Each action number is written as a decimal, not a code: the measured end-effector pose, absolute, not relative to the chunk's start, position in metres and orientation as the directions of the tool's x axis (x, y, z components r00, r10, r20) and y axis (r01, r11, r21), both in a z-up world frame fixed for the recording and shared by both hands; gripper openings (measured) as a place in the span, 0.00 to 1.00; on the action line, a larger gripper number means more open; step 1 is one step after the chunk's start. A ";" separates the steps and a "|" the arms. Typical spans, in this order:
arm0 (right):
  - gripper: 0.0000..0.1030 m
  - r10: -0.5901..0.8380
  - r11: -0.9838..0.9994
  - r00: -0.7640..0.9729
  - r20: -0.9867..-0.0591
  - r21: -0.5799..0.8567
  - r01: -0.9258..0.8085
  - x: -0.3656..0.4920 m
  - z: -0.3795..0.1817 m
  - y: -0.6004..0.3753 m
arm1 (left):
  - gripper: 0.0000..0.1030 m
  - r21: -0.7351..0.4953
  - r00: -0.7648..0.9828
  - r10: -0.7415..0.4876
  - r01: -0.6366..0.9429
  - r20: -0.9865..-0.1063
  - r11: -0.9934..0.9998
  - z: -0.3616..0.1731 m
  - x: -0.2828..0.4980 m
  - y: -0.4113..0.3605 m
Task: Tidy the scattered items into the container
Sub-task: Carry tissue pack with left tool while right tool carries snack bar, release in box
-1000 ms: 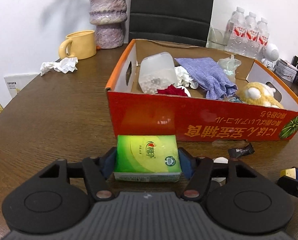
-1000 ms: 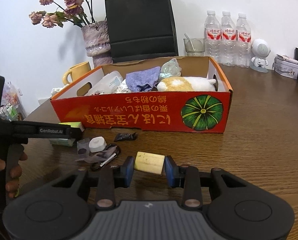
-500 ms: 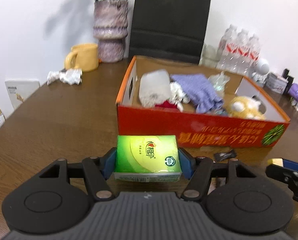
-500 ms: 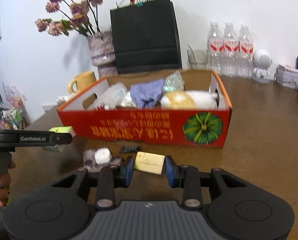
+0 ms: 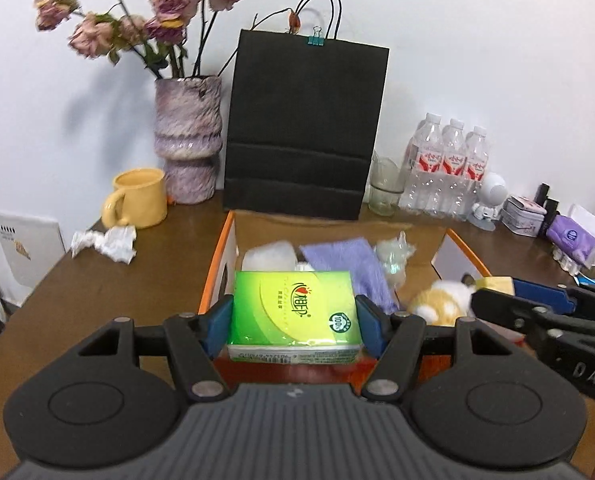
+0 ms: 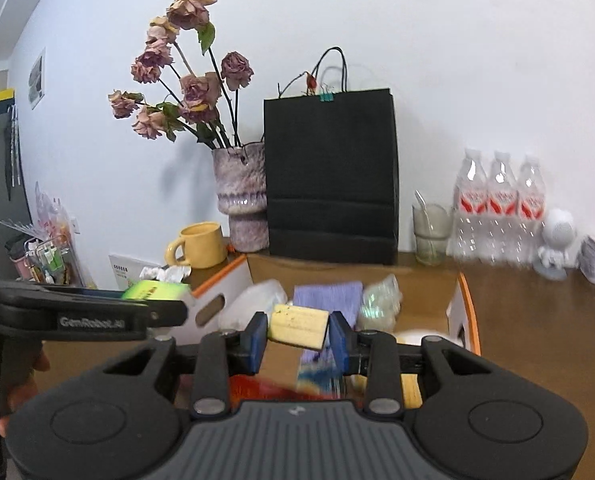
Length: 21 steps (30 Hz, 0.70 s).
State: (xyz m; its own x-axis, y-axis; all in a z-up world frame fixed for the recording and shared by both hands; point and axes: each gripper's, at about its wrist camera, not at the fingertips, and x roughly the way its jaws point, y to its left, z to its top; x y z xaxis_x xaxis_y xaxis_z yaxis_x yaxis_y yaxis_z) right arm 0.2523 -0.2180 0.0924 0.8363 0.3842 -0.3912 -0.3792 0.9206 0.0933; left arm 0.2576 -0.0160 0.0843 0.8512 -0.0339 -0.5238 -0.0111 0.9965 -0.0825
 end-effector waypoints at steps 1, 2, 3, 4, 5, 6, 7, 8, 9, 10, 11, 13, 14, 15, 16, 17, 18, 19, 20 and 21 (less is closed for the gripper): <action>0.31 0.386 0.919 0.835 -0.392 0.090 -0.383 0.259 0.095 -0.215 | 0.63 -0.071 0.852 -0.027 -0.012 -0.523 0.997 0.087 0.264 -0.018; 0.31 0.389 0.918 0.832 -0.396 0.089 -0.387 0.267 0.096 -0.212 | 0.63 -0.060 0.852 -0.020 -0.013 -0.523 0.998 0.088 0.270 -0.021; 0.31 0.392 0.916 0.827 -0.403 0.089 -0.391 0.274 0.096 -0.209 | 0.63 -0.049 0.852 -0.014 -0.014 -0.524 0.999 0.089 0.277 -0.023; 0.31 0.392 0.916 0.823 -0.411 0.086 -0.393 0.281 0.095 -0.206 | 0.63 -0.037 0.849 -0.006 -0.016 -0.528 0.999 0.089 0.286 -0.026; 0.31 0.388 0.917 0.820 -0.420 0.084 -0.391 0.288 0.093 -0.203 | 0.63 -0.028 0.845 0.004 -0.023 -0.535 0.999 0.087 0.295 -0.028; 0.31 0.383 0.918 0.817 -0.432 0.081 -0.388 0.295 0.089 -0.200 | 0.63 -0.020 0.839 0.013 -0.028 -0.543 0.999 0.085 0.302 -0.029; 0.31 0.375 0.921 0.814 -0.444 0.081 -0.380 0.302 0.086 -0.198 | 0.64 -0.009 0.830 0.023 -0.034 -0.558 0.999 0.080 0.311 -0.030; 0.31 0.357 0.928 0.807 -0.470 0.080 -0.364 0.310 0.081 -0.197 | 0.64 -0.002 0.819 0.033 -0.041 -0.572 0.999 0.075 0.319 -0.030; 0.31 0.332 0.937 0.808 -0.487 0.070 -0.343 0.317 0.075 -0.195 | 0.64 0.007 0.810 0.044 -0.050 -0.585 0.999 0.071 0.324 -0.031; 0.31 0.319 0.941 0.807 -0.497 0.061 -0.334 0.323 0.069 -0.194 | 0.64 0.024 0.798 0.060 -0.056 -0.599 0.998 0.065 0.331 -0.032; 0.31 0.317 0.941 0.801 -0.507 0.063 -0.333 0.330 0.063 -0.193 | 0.64 0.040 0.791 0.073 -0.061 -0.607 0.997 0.060 0.335 -0.032; 0.31 0.323 0.939 0.787 -0.526 0.076 -0.335 0.340 0.053 -0.193 | 0.64 0.060 0.781 0.082 -0.057 -0.620 0.997 0.052 0.342 -0.034; 0.31 0.323 0.939 0.784 -0.531 0.076 -0.335 0.343 0.050 -0.192 | 0.64 0.068 0.776 0.083 -0.053 -0.625 0.996 0.049 0.345 -0.035; 0.31 0.318 0.940 0.782 -0.536 0.074 -0.332 0.346 0.046 -0.192 | 0.64 0.078 0.773 0.087 -0.049 -0.629 0.996 0.046 0.347 -0.037; 0.31 0.314 0.941 0.781 -0.540 0.072 -0.329 0.349 0.043 -0.193 | 0.64 0.089 0.768 0.090 -0.043 -0.634 0.995 0.041 0.350 -0.038; 0.31 0.314 0.941 0.778 -0.544 0.073 -0.329 0.351 0.041 -0.194 | 0.64 0.093 0.763 0.089 -0.038 -0.640 0.995 0.038 0.352 -0.039; 0.31 0.315 0.941 0.775 -0.547 0.074 -0.330 0.352 0.038 -0.195 | 0.64 0.095 0.758 0.088 -0.034 -0.646 0.995 0.036 0.354 -0.040; 0.31 0.312 0.941 0.773 -0.552 0.069 -0.331 0.353 0.035 -0.195 | 0.64 0.101 0.753 0.092 -0.034 -0.651 0.994 0.033 0.355 -0.041; 0.31 0.306 0.942 0.772 -0.558 0.059 -0.330 0.354 0.032 -0.196 | 0.64 0.108 0.751 0.095 -0.032 -0.654 0.994 0.030 0.357 -0.043; 0.31 0.300 0.943 0.770 -0.563 0.052 -0.330 0.355 0.029 -0.197 | 0.64 0.115 0.749 0.098 -0.029 -0.656 0.993 0.028 0.358 -0.044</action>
